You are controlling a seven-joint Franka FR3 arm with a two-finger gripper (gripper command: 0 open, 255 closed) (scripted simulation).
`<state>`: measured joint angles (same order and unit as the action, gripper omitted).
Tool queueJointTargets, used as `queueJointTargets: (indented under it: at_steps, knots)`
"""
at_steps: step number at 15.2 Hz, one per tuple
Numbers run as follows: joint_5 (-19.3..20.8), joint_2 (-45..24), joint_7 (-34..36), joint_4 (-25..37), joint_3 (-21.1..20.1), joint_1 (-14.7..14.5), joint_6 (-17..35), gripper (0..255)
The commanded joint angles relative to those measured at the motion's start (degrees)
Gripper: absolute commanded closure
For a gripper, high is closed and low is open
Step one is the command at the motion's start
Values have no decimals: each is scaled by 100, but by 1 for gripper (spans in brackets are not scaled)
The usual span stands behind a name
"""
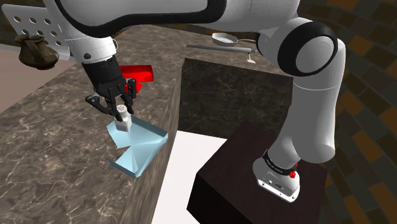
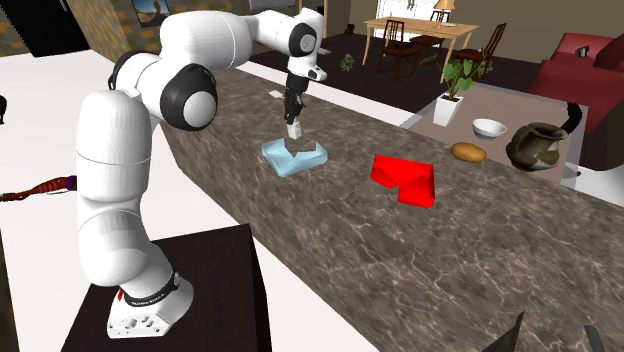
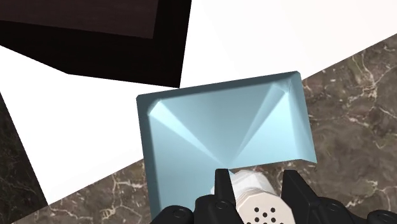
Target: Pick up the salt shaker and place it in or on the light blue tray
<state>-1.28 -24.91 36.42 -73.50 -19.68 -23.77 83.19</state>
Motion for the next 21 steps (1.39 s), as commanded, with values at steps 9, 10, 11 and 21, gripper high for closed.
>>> queueJointTargets:
  at_steps: [9,10,11,21]
  knots:
    - [-1,30,-78,-764,19,47,731,255]
    - [-1,29,-78,-762,19,46,730,255]
    - [-1,29,-78,-762,19,46,730,255]
    - [-1,29,-78,-762,19,46,730,0]
